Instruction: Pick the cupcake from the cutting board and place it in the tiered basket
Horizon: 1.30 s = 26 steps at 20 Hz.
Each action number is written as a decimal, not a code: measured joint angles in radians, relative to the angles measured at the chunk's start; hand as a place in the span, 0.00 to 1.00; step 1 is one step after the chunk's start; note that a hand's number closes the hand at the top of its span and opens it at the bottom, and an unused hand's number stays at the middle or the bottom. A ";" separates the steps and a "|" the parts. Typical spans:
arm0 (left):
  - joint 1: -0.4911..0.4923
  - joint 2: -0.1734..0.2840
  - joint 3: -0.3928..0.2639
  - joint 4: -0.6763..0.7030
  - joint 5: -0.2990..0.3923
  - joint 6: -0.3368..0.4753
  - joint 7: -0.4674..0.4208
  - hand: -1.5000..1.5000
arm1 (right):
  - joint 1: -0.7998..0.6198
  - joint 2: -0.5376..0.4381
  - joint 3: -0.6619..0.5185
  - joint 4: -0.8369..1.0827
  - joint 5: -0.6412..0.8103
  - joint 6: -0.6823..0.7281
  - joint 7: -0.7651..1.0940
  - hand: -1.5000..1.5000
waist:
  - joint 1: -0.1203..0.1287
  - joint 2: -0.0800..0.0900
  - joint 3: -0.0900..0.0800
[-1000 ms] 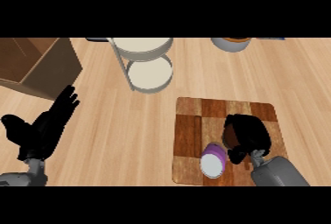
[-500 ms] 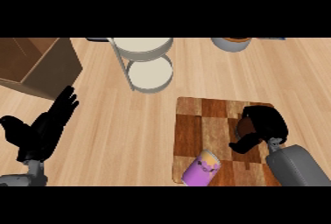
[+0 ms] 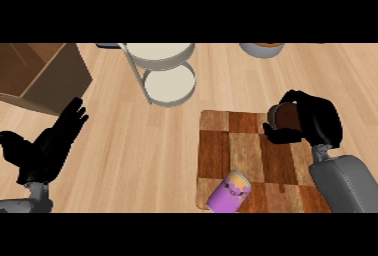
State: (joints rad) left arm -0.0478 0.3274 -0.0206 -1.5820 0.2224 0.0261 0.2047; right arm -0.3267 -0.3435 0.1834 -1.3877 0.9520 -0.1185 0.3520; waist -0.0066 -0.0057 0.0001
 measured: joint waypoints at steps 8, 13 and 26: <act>0.013 -0.017 0.000 0.021 -0.019 -0.007 -0.029 0.50 | -0.023 0.057 -0.043 -0.312 -0.128 -0.002 -0.001 1.00 | -0.002 0.001 -0.001; -0.010 -0.010 0.016 0.009 -0.016 -0.023 0.004 0.50 | -0.144 0.110 -0.013 -0.393 -0.137 0.117 0.122 1.00 | 0.007 0.003 -0.001; -0.037 -0.048 0.018 0.039 -0.053 -0.035 -0.013 0.50 | -0.608 0.320 0.044 -0.057 -0.097 0.123 0.332 1.00 | 0.026 0.008 -0.001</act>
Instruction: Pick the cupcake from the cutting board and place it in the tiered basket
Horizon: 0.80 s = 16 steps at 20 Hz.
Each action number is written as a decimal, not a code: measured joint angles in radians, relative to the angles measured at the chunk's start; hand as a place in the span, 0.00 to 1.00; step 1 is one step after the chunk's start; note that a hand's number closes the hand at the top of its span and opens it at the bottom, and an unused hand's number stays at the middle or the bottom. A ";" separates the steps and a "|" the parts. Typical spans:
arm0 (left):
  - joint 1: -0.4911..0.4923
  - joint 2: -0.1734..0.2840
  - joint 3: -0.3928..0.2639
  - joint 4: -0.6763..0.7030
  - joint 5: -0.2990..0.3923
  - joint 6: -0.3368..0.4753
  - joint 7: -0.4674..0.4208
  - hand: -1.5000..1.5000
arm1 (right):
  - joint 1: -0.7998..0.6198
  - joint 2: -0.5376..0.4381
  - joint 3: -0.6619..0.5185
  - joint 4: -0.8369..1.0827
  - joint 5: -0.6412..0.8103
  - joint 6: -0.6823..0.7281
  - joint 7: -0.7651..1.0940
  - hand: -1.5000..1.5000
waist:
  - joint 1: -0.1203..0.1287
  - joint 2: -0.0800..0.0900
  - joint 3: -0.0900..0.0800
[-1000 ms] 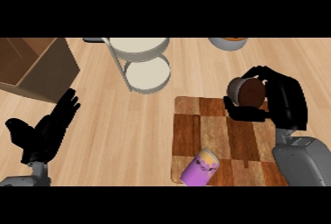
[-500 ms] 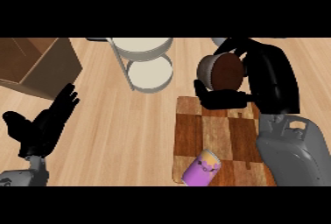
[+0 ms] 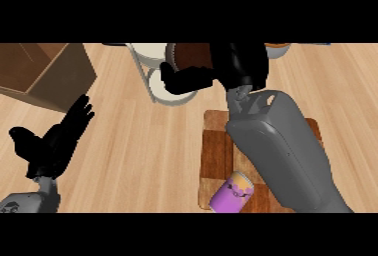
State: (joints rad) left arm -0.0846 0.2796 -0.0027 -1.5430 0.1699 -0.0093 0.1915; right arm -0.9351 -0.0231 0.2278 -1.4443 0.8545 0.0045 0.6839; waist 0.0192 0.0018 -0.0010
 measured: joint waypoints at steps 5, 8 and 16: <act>0.002 -0.023 -0.015 0.006 -0.020 0.002 -0.005 0.50 | -0.148 0.016 0.014 0.221 -0.049 -0.103 0.022 1.00 | 0.006 0.002 0.000; -0.004 -0.021 -0.006 0.018 -0.018 -0.011 -0.014 0.50 | -0.219 0.020 0.055 0.344 -0.093 -0.166 0.046 1.00 | 0.011 0.003 0.000; -0.004 -0.026 0.012 0.005 -0.015 -0.024 0.000 0.50 | -0.306 0.023 0.109 0.585 -0.207 -0.286 0.009 1.00 | 0.012 0.003 0.000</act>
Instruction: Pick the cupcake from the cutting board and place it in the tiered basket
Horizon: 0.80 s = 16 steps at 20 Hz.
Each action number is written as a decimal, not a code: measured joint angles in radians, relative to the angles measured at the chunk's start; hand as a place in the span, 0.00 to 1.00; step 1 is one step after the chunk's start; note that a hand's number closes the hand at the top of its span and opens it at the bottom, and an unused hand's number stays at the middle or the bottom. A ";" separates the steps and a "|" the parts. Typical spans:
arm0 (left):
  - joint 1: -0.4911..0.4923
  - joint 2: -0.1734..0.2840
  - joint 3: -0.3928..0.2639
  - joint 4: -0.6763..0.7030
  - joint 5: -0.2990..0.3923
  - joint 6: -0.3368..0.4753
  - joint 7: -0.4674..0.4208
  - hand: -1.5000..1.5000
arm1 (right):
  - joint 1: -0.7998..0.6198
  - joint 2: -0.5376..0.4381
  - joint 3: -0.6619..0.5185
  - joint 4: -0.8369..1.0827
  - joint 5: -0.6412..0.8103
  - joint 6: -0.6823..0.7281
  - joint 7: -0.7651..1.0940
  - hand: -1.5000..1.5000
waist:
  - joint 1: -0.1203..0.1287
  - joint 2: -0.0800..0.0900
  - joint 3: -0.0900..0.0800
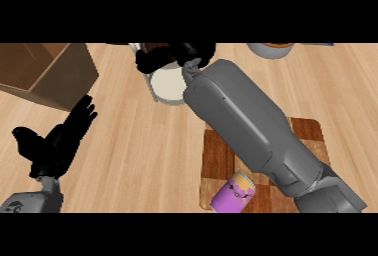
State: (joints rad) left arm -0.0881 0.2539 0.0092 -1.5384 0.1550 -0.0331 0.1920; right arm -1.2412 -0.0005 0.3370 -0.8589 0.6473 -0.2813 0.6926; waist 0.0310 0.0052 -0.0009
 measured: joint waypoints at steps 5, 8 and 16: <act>-0.025 -0.006 -0.001 0.003 -0.007 -0.002 0.019 0.50 | -0.060 -0.003 0.014 0.148 -0.029 -0.085 -0.063 1.00 | 0.006 -0.002 0.001; -0.029 0.000 0.005 -0.009 -0.005 -0.006 0.034 0.50 | -0.088 -0.004 0.022 0.229 -0.038 -0.133 -0.091 1.00 | 0.011 -0.002 0.001; -0.037 -0.021 -0.014 0.002 -0.025 -0.014 0.016 0.50 | -0.129 -0.002 0.042 0.360 -0.082 -0.339 -0.156 0.00 | 0.034 0.009 0.000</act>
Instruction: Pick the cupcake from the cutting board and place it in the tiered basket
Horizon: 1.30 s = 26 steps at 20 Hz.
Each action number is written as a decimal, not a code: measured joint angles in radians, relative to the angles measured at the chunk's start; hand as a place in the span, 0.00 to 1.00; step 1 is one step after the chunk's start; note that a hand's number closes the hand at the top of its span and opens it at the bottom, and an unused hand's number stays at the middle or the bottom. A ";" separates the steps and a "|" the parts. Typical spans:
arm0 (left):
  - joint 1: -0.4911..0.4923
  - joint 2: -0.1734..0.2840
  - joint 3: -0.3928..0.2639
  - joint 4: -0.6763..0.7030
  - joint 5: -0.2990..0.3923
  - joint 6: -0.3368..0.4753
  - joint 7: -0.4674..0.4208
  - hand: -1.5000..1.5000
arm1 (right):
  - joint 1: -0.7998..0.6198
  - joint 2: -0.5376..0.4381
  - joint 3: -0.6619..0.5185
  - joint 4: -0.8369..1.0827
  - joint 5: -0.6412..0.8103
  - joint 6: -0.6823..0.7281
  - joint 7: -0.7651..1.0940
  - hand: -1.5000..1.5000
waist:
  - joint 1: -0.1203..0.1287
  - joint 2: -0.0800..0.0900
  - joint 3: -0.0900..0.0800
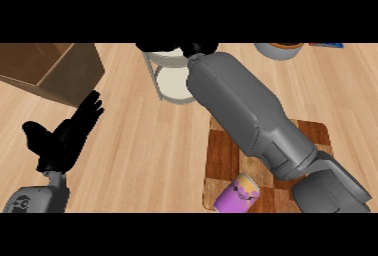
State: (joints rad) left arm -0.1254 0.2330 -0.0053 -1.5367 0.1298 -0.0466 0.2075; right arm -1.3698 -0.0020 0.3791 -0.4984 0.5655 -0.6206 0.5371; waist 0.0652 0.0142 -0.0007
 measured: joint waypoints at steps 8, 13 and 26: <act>-0.014 0.000 0.003 0.012 -0.004 -0.014 -0.004 0.50 | -0.034 -0.006 0.013 0.090 -0.085 -0.079 -0.083 0.00 | 0.013 0.002 0.003; -0.028 0.010 0.018 0.005 0.007 -0.023 0.015 0.50 | -0.043 -0.001 -0.016 0.096 -0.160 -0.135 -0.129 0.00 | 0.018 0.005 0.001; 0.014 -0.006 0.022 -0.013 -0.007 -0.007 0.009 0.50 | 0.017 -0.001 -0.260 -0.048 -0.440 -0.302 -0.357 0.00 | -0.014 0.001 0.001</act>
State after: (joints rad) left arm -0.1118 0.2274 0.0167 -1.5501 0.1231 -0.0537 0.2166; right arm -1.3523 -0.0031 0.1195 -0.5466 0.1254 -0.9222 0.1804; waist 0.0517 0.0154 0.0002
